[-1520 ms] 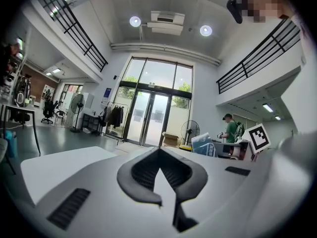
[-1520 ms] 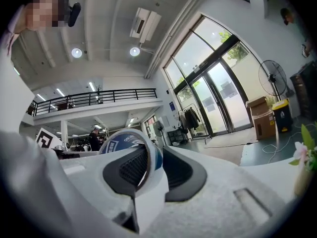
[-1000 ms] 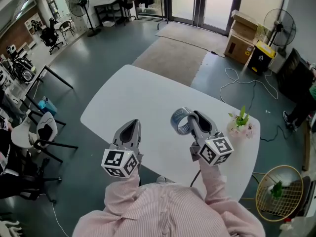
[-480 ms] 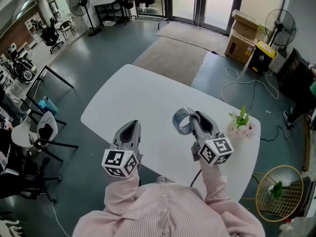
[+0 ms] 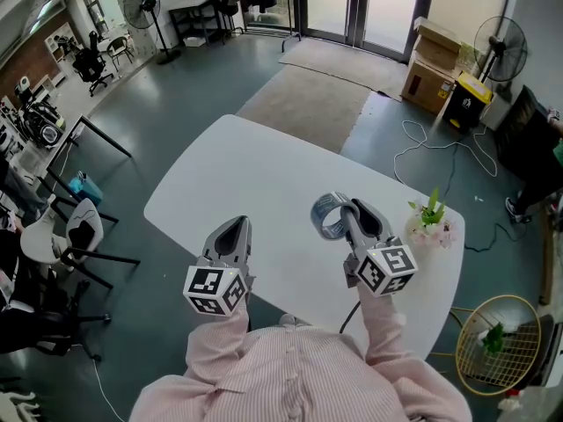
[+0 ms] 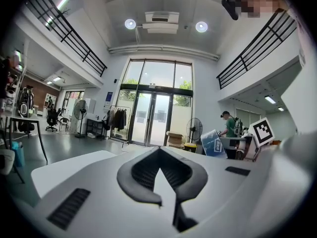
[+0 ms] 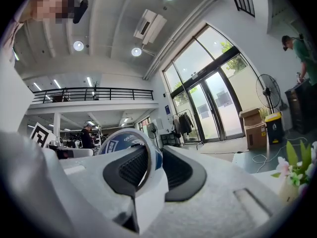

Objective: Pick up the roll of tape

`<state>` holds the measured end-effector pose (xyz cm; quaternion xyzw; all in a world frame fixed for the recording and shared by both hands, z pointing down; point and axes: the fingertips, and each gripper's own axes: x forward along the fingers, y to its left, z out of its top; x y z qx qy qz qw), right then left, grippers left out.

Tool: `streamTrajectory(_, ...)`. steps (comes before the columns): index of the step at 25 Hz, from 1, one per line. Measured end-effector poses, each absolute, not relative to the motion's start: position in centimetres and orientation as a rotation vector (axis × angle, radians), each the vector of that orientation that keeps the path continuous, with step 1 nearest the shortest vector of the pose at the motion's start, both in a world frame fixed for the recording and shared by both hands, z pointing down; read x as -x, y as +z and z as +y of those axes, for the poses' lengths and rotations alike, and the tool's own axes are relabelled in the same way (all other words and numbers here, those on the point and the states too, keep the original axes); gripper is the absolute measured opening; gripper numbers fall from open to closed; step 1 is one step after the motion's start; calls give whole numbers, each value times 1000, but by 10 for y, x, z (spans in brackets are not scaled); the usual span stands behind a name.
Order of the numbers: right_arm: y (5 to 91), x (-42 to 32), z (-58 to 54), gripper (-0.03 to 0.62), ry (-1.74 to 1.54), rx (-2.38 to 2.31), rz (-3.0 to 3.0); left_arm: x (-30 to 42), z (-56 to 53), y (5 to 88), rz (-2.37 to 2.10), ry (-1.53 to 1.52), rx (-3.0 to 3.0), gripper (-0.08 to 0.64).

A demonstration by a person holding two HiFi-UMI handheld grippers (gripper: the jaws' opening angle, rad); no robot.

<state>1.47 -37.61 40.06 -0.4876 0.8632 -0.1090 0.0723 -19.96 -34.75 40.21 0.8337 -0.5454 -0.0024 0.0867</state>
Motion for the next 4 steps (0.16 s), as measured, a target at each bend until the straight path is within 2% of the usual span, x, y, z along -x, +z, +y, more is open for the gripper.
streamTrajectory(4, 401, -16, -377, 91, -329, 1467, 2592, 199, -348, 406, -1626, 9, -2480, 2)
